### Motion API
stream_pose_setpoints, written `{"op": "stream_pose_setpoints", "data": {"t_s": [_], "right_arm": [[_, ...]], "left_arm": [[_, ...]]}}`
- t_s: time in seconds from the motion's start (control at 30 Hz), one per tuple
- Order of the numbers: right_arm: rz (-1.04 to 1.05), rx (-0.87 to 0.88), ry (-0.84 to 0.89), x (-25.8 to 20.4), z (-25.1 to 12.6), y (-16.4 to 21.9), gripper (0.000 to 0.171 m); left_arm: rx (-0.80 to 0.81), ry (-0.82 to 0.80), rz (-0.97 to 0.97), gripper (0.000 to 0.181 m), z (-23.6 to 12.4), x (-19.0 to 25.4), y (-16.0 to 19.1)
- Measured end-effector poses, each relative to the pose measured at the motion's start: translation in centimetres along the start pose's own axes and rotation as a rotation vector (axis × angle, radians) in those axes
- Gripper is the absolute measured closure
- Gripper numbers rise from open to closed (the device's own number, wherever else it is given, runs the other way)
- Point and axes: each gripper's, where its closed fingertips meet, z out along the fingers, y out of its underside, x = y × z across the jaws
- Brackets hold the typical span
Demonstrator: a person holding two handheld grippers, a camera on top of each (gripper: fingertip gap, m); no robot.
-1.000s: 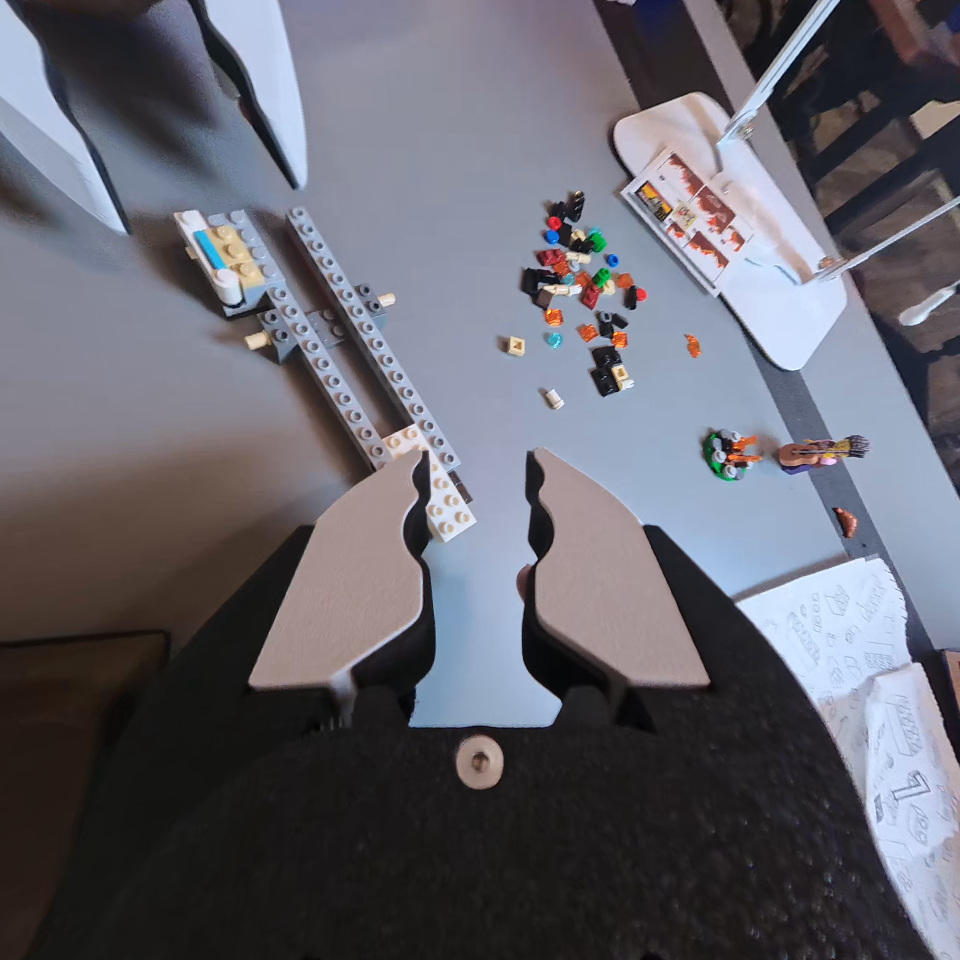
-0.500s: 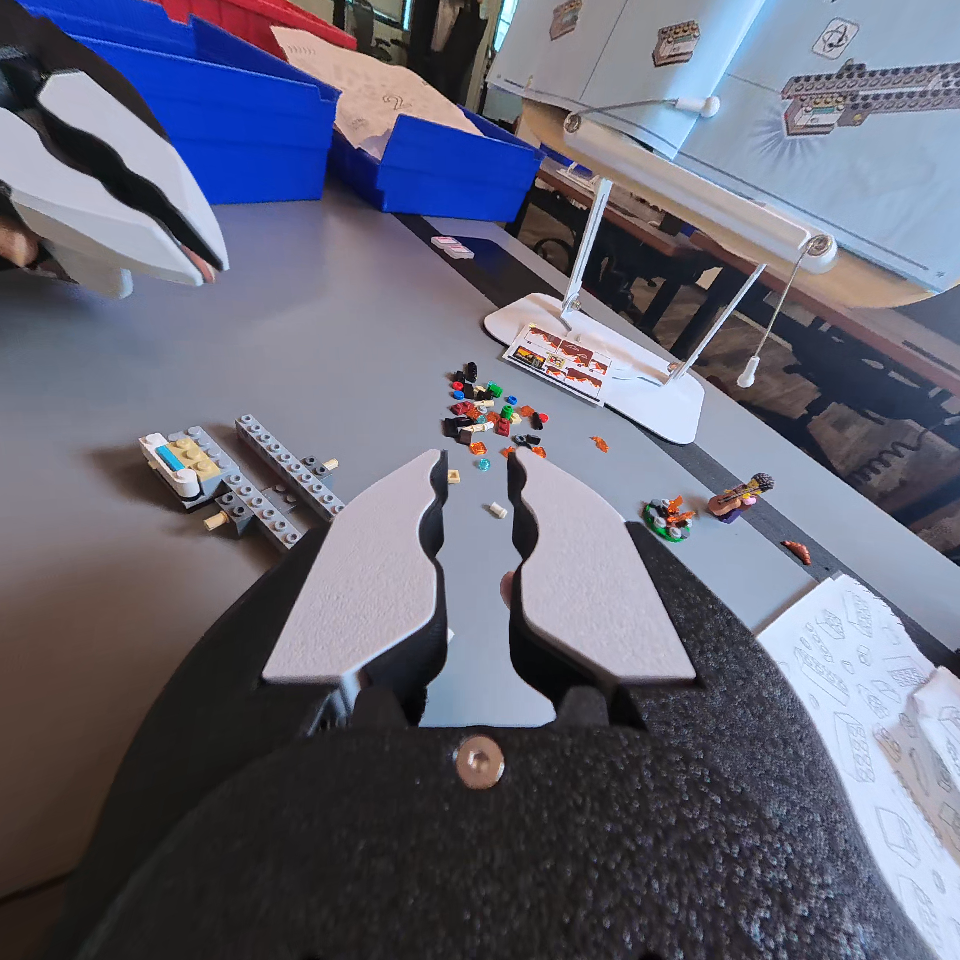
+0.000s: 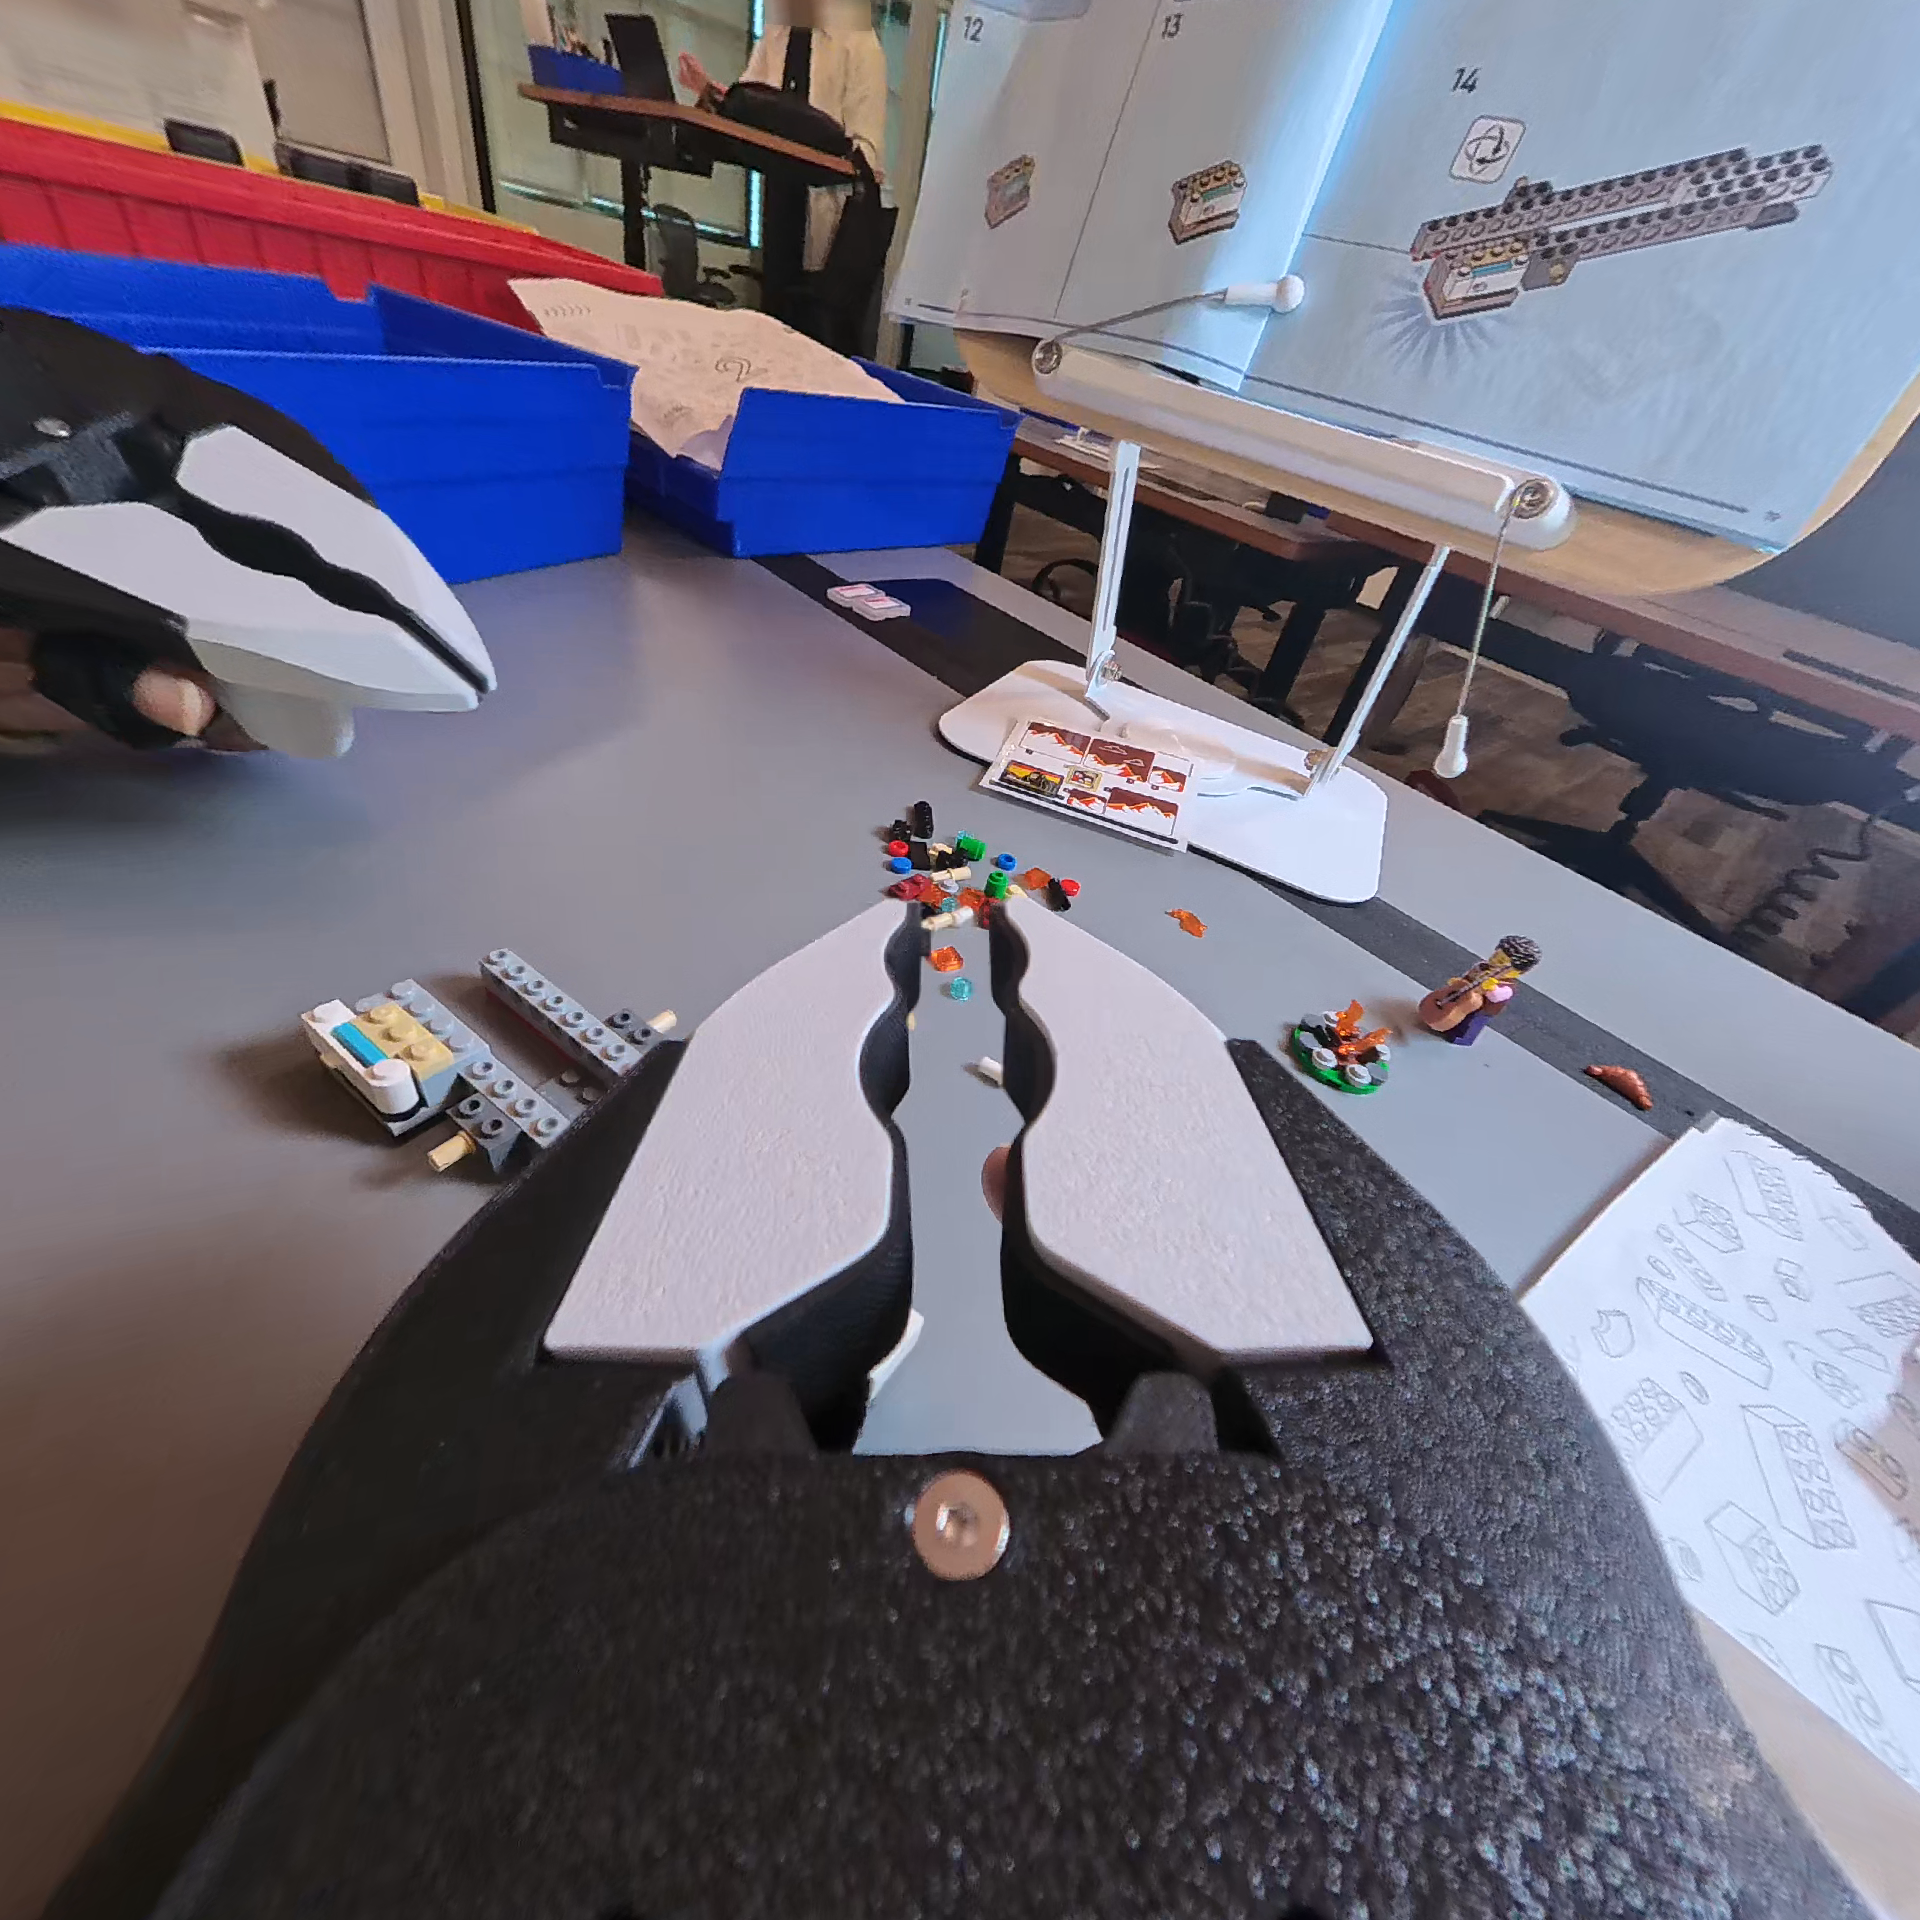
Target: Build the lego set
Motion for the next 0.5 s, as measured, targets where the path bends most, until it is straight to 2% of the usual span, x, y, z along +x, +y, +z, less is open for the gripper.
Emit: {"op": "stream_pose_setpoints", "data": {"t_s": [0.37,0.5], "right_arm": [[-0.045,-0.003,0.063,-0.1,-0.3,-0.6,0.160],[-0.037,0.015,0.105,1.0,-1.2,-2.3,0.158]], "left_arm": [[0.103,-0.166,0.080,0.181,-2.1,-1.3,-4.0],[0.124,-0.240,0.046,0.174,-3.6,-2.7,-4.4]]}}
